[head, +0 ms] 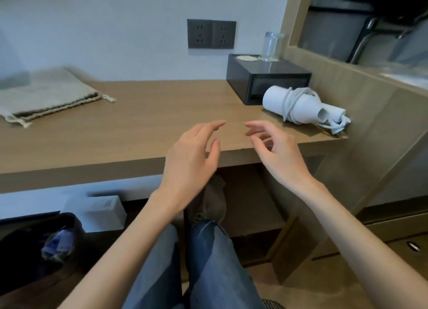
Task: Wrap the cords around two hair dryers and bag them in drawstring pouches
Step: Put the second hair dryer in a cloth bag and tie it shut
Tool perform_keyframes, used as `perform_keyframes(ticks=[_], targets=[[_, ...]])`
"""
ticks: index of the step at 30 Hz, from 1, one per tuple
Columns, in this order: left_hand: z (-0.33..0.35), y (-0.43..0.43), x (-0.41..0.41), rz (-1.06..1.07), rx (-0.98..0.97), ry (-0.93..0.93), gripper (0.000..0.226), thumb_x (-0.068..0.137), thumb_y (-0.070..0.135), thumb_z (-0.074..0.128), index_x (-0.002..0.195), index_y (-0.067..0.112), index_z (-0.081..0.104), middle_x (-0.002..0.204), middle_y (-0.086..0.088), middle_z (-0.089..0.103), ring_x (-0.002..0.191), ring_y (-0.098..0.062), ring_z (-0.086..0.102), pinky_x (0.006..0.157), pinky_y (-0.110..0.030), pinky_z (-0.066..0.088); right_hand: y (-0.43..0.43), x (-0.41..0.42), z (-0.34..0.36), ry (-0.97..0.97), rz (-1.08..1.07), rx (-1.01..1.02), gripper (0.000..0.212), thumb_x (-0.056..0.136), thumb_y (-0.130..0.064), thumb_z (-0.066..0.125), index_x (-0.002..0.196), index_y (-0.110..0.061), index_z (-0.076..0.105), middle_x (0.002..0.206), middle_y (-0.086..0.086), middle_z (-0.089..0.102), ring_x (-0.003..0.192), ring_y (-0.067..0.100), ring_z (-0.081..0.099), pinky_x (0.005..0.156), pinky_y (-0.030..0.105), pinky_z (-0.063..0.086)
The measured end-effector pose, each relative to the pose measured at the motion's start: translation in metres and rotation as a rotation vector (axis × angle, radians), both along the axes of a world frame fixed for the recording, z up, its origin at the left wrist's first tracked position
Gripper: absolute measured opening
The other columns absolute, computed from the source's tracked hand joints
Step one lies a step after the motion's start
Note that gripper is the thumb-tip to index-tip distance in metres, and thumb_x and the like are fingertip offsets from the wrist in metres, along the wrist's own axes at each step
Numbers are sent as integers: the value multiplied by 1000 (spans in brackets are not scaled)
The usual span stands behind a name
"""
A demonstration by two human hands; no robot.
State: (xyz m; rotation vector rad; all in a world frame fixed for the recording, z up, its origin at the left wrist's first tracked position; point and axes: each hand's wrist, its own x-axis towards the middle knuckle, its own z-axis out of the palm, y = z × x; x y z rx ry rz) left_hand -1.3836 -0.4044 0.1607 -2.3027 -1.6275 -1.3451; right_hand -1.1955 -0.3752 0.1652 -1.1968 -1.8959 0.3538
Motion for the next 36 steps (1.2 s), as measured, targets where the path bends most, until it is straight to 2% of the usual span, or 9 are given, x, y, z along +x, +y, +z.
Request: perform_keyframes(ticks=[2,8,11,13,16,21,26,29,36], targets=[[13,14,-6,4,-2,14,39,95,22,51,133,29,50,124,8,58,106,-11,57,77,-30,49,15,-1,12,-35,-26,10,30,95,-16,52,123,-25,56,105,-13,61,89,2,56,74,12,45],[28,61,-37,69,-52,47,40,95,26,49,134,31,48,128,9,55,110,-11,55,78,-29,46,55,-20,32,-71,-18,-7,32,96,-19,51,127,-26,52,108,-16,58,93,2,56,82,22,48],[27,83,-70,132,-99,44,40,94,27,49,133,31,48,130,8,55,112,-14,56,80,-32,47,73,-43,34,-85,30,-23,32,96,-18,51,127,-26,52,109,-16,58,94,1,55,80,16,46],[25,95,-98,194,-130,50,40,94,27,50,134,30,49,130,6,54,113,-16,55,82,-35,48,84,-64,34,-80,62,-33,32,96,-17,51,128,-25,52,109,-16,57,93,0,54,75,9,42],[21,112,-145,288,-169,62,41,93,27,50,134,28,48,131,3,54,116,-19,54,86,-37,47,103,-103,34,-74,106,-49,31,97,-18,52,126,-26,53,107,-17,55,90,-2,54,73,7,42],[15,138,-218,445,-239,47,42,92,20,49,134,20,48,132,-6,53,122,-24,48,97,-38,40,134,-172,32,-82,211,-76,28,96,-17,51,122,-26,55,106,-16,56,87,6,57,79,20,49],[-2,159,-286,661,-294,139,41,91,18,50,131,14,53,129,-16,56,118,-37,48,100,-44,36,159,-234,22,-124,314,-94,27,95,-13,51,121,-21,56,106,-10,57,82,11,57,78,22,44],[-8,166,-303,787,-376,178,38,95,24,46,132,19,53,132,-13,54,121,-35,45,100,-44,29,167,-262,15,-164,361,-102,29,95,-12,50,123,-18,56,109,-7,58,82,12,57,78,23,42],[-7,167,-310,591,-315,25,28,92,19,57,118,15,67,112,-11,68,111,-34,53,92,-42,44,175,-289,7,-198,377,-113,30,96,-13,49,125,-20,54,120,-5,57,100,7,50,87,24,42]])
